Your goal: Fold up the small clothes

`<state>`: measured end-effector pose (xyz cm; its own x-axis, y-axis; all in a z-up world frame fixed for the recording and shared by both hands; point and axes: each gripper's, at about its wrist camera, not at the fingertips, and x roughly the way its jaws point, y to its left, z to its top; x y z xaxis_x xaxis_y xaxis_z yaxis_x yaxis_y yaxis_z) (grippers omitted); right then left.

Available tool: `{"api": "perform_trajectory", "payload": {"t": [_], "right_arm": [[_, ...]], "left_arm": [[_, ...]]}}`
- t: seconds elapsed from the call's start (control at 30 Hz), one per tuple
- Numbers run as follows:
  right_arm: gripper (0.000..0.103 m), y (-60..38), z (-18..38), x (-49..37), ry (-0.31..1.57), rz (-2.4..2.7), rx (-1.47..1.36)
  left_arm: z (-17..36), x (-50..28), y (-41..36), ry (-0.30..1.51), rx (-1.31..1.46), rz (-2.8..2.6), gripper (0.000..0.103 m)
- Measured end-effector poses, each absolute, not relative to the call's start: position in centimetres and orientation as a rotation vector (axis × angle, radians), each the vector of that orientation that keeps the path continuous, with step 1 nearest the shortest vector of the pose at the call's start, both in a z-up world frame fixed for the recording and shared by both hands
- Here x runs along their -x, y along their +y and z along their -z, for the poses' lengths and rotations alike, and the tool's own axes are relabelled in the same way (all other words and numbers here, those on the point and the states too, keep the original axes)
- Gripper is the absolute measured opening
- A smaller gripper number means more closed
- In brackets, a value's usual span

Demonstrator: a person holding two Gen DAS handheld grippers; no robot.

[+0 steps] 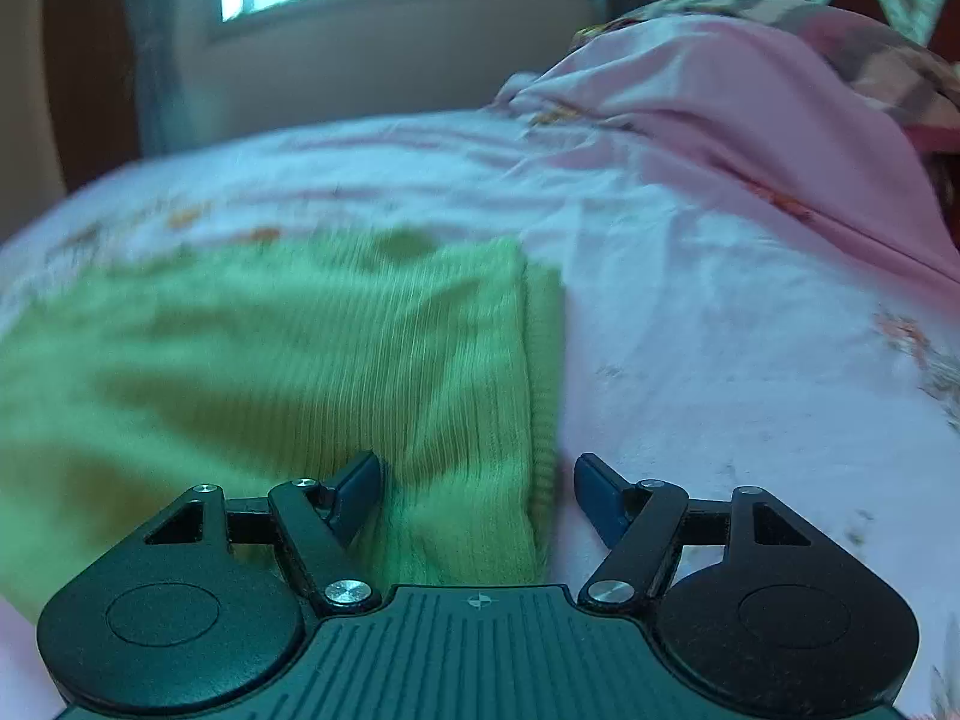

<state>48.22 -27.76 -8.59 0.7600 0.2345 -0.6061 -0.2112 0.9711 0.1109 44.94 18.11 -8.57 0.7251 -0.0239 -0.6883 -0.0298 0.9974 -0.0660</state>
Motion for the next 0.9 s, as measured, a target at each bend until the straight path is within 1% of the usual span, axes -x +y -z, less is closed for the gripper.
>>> {"api": "perform_trajectory", "payload": {"t": [0.07,0.23,0.37,0.4,0.43,0.47,0.5,0.53,0.6,0.73,0.8,0.87,0.9], "right_arm": [[0.07,-28.7,7.0,-46.7,0.577,-0.281,-0.093],[0.07,-30.5,5.7,-44.1,0.514,-0.319,-0.099],[0.07,-33.1,6.5,-43.6,0.507,-0.319,-0.174],[0.07,-33.8,6.9,-43.6,0.507,-0.313,-0.195],[0.07,-34.4,7.3,-43.8,0.512,-0.316,-0.221],[0.07,-34.9,7.7,-44.1,0.518,-0.313,-0.239],[0.07,-35.5,8.0,-44.3,0.523,-0.299,-0.255],[0.07,-35.9,8.3,-44.5,0.529,-0.288,-0.277],[0.07,-36.7,8.7,-44.6,0.532,-0.284,-0.319],[0.07,-37.1,9.2,-44.5,0.526,-0.284,-0.336],[0.07,-37.1,9.6,-44.5,0.525,-0.285,-0.339],[0.07,-37.2,9.9,-44.6,0.526,-0.282,-0.348],[0.07,-37.3,10.0,-44.7,0.526,-0.281,-0.355]], "left_arm": [[7.7,-44.5,18.8,0.7,0.156,0.125,0.087],[9.7,-47.1,21.4,0.784,0.403,0.299,0.085],[11.5,-48.7,24.3,0.785,0.589,0.434,0.085],[11.8,-49.1,24.6,0.781,0.61,0.452,0.081],[12.1,-49.5,24.8,0.778,0.611,0.468,0.067],[12.5,-50.0,24.9,0.782,0.602,0.477,0.057],[12.7,-50.4,25.0,0.79,0.605,0.482,0.044],[13.1,-50.8,25.4,0.79,0.633,0.504,0.042],[13.7,-51.3,25.9,0.792,0.696,0.592,0.042],[14.7,-52.0,25.4,0.8,0.758,0.73,0.045],[15.2,-52.3,24.9,0.795,0.754,0.733,0.045],[15.6,-52.5,25.0,0.783,0.787,0.711,0.036],[15.9,-52.5,25.0,0.787,0.792,0.691,0.026]]}}
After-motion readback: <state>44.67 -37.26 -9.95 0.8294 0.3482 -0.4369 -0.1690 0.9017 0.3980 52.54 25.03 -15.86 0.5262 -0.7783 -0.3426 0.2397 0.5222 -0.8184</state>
